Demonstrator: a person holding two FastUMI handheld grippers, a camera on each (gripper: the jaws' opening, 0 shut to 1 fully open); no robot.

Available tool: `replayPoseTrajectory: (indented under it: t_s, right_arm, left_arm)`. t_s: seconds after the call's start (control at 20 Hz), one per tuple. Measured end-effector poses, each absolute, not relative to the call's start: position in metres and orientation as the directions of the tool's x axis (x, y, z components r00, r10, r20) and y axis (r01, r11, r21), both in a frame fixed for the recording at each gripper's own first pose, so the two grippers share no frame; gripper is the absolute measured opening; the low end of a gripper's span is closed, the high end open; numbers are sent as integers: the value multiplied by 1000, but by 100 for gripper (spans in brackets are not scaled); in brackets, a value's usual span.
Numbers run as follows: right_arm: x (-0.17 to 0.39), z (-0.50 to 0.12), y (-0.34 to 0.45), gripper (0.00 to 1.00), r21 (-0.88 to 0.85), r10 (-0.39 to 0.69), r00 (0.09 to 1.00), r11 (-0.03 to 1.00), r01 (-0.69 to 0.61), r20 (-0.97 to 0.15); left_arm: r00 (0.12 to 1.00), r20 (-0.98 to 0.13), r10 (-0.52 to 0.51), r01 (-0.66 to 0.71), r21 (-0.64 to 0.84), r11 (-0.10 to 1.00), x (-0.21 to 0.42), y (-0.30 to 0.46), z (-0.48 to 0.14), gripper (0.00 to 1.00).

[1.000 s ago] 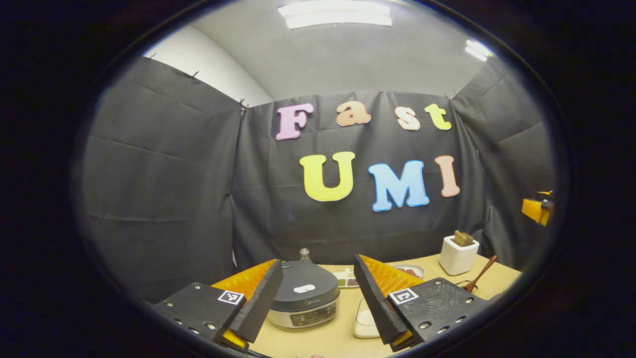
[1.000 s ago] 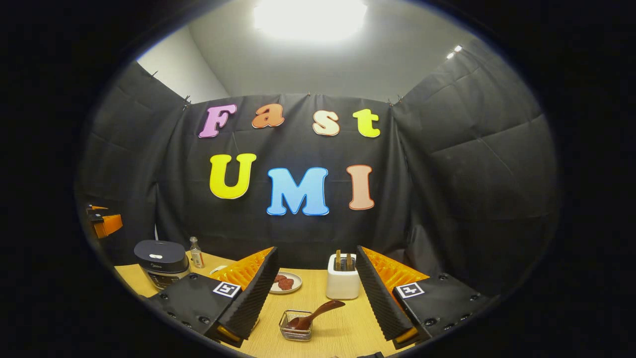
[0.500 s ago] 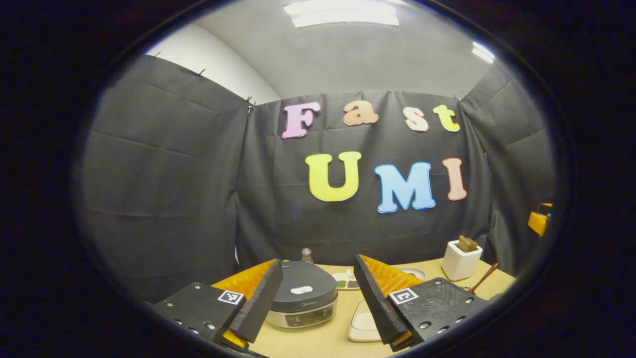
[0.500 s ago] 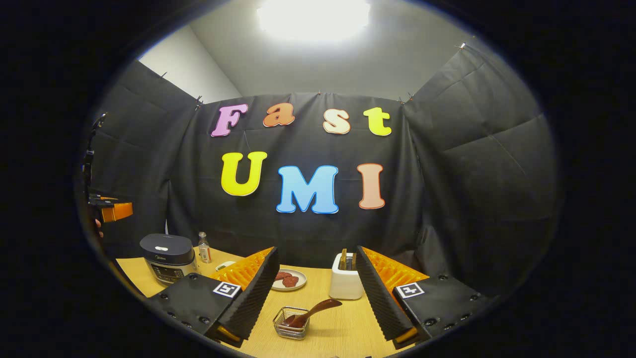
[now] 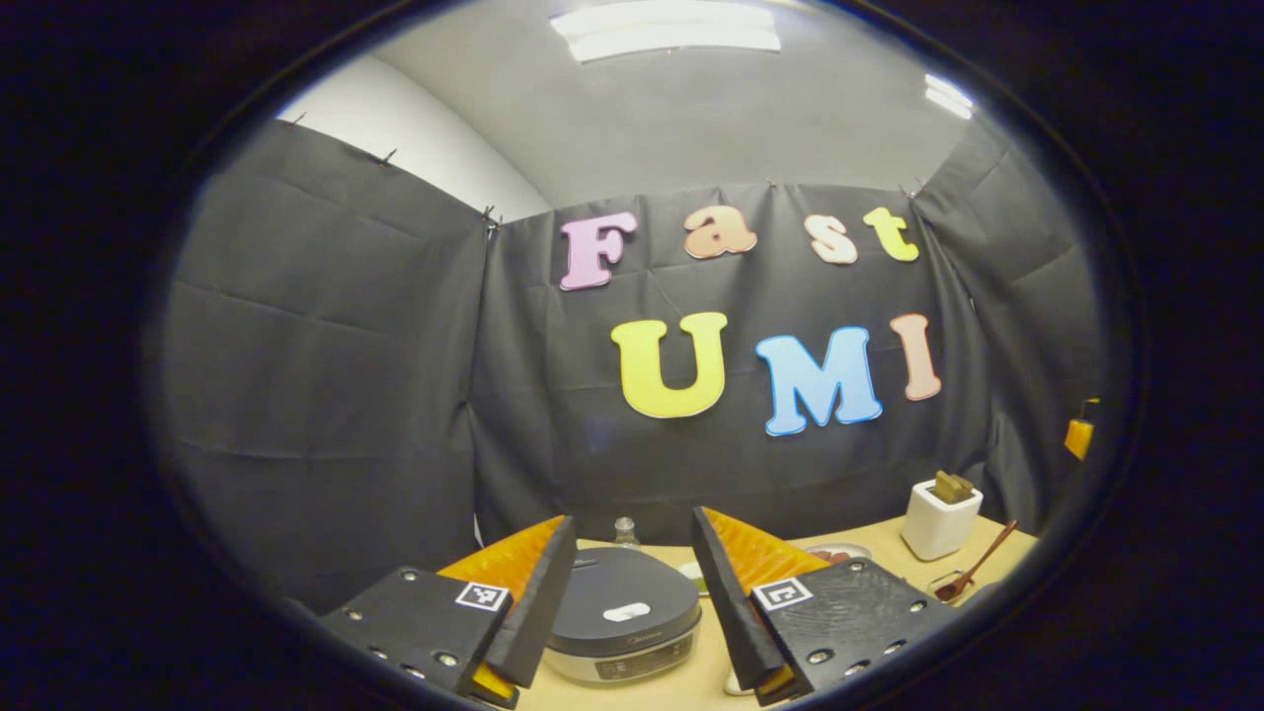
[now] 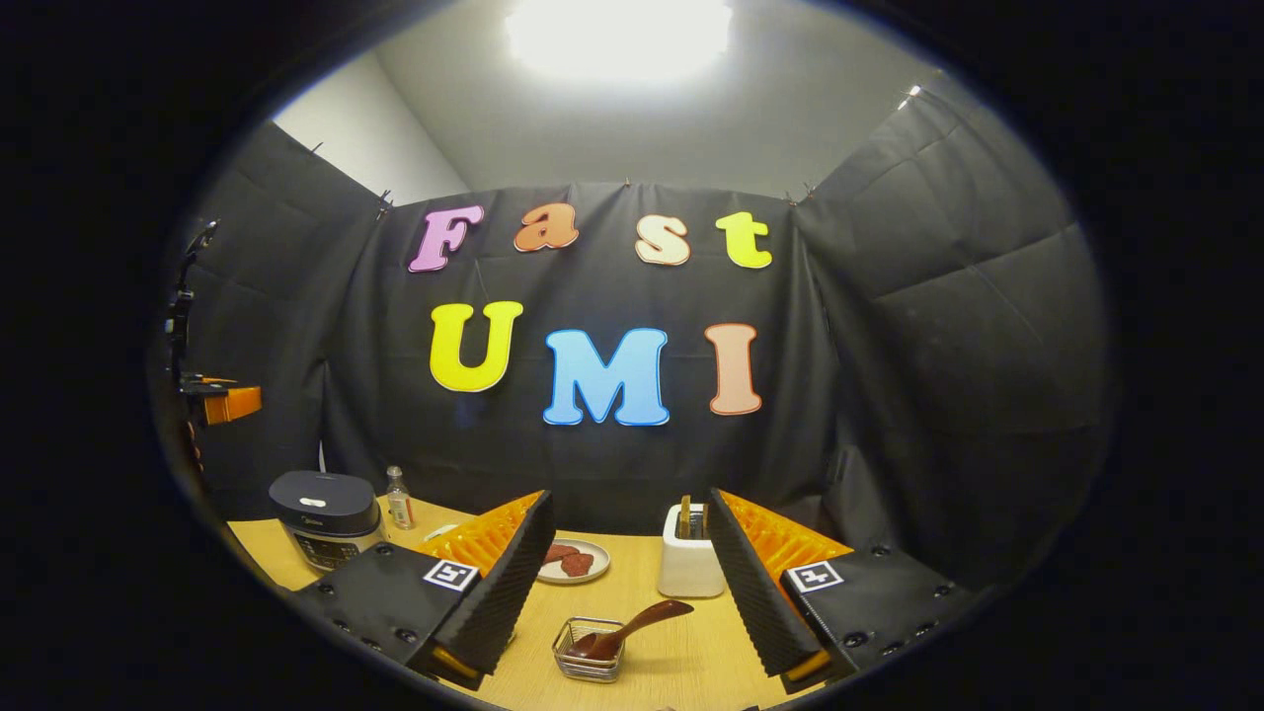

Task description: Close the left gripper, press the button to open the rice cooker; take a wooden spoon from the chopstick holder with the right hand, scoop a spoonful of rice and pour it into the rice cooker, then put the wooden spoon back into the chopstick holder.

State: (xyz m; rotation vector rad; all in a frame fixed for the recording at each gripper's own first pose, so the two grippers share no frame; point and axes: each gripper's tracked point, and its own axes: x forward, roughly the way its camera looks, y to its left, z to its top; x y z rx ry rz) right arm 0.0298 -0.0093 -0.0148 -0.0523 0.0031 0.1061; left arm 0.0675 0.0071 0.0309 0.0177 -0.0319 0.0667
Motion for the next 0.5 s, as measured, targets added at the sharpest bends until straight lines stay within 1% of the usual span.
replayPoseTrajectory:
  t_s: [0.05,0.1,0.15,0.25,0.3,0.35,0.45,0.5]
  right_arm:
    - [33,-15,-6,97,-58,100,995,993,-101,-8]
    - [34,-15,-2,98,-58,97,995,994,-98,-6]
    - [36,-13,3,97,-54,96,995,994,-96,-4]
    - [39,-15,9,98,-52,88,996,995,-88,-5]
    - [40,-15,13,97,-56,86,996,995,-86,-5]
    - [41,-15,15,97,-63,82,997,995,-82,-6]
    - [44,-17,18,97,-71,71,997,995,-72,-10]
    - [45,-17,20,98,-70,66,998,995,-66,-11]
  left_arm:
    - [998,34,59,-59,15,998,73,9,30,74]
    - [996,37,81,-82,12,997,79,18,29,63]
    - [996,32,83,-83,7,997,84,22,26,52]
    - [997,20,69,-68,-10,998,98,31,21,36]
    - [998,18,64,-64,-13,998,101,32,19,35]
    - [996,23,82,-81,-11,997,105,42,20,31]
    - [998,21,54,-54,-11,998,118,43,15,8]
    - [997,18,69,-69,-15,997,131,51,7,8]
